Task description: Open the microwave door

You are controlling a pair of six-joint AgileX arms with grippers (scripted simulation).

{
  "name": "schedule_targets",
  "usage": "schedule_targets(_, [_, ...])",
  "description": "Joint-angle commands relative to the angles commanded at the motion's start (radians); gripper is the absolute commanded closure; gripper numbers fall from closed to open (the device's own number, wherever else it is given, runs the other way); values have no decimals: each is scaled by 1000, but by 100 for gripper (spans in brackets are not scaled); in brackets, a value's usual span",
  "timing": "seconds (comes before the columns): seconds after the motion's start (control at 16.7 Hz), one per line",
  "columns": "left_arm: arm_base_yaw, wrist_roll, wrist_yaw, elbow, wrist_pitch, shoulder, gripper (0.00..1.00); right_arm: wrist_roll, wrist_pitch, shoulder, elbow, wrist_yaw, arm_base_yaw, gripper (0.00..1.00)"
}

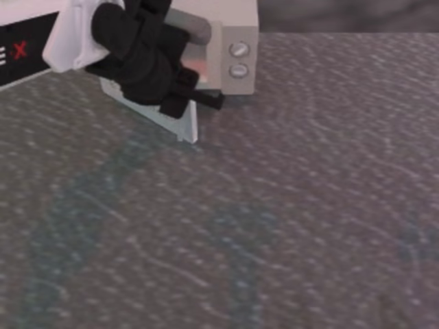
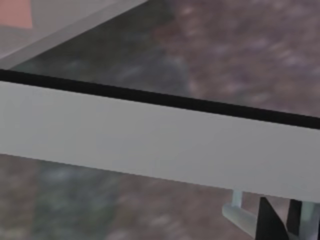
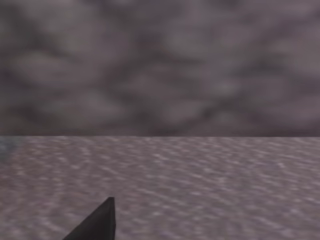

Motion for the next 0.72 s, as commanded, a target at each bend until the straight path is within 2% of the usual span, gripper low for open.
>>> schedule_targets(0.72, [-5, 0, 8, -3, 0, 0, 100, 0, 0, 0, 0, 0, 0, 0])
